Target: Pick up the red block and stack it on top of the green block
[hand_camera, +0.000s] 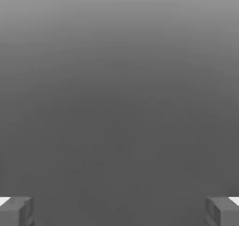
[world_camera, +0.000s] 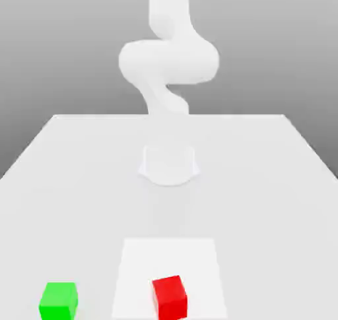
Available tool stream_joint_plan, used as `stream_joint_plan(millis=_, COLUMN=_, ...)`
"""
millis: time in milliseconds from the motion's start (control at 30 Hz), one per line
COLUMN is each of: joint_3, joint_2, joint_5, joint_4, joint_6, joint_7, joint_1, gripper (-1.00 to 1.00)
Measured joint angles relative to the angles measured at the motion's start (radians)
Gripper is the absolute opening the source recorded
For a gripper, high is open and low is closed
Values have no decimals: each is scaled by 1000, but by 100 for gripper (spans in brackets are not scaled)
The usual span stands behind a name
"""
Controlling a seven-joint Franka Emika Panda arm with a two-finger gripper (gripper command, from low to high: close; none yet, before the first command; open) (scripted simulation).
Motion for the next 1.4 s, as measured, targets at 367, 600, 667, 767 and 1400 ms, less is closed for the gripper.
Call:
stream_joint_plan(millis=367, joint_3=-45, joint_2=406, joint_5=42, joint_4=-66, joint_6=151, joint_7=-142, joint_1=49, gripper=0)
stream_joint_plan(millis=600, joint_3=-50, joint_2=659, joint_5=56, joint_4=-107, joint_6=245, joint_7=-222, joint_1=58, gripper=0)
stream_joint_plan(millis=667, joint_3=-50, joint_2=731, joint_5=53, joint_4=-119, joint_6=272, joint_7=-240, joint_1=59, gripper=0)
stream_joint_plan(millis=767, joint_3=-51, joint_2=839, joint_5=41, joint_4=-137, joint_6=314, joint_7=-261, joint_1=58, gripper=0)
stream_joint_plan(millis=1400, joint_3=-49, joint_2=943, joint_5=26, joint_4=-145, joint_6=358, joint_7=-281, joint_1=43, gripper=-100)
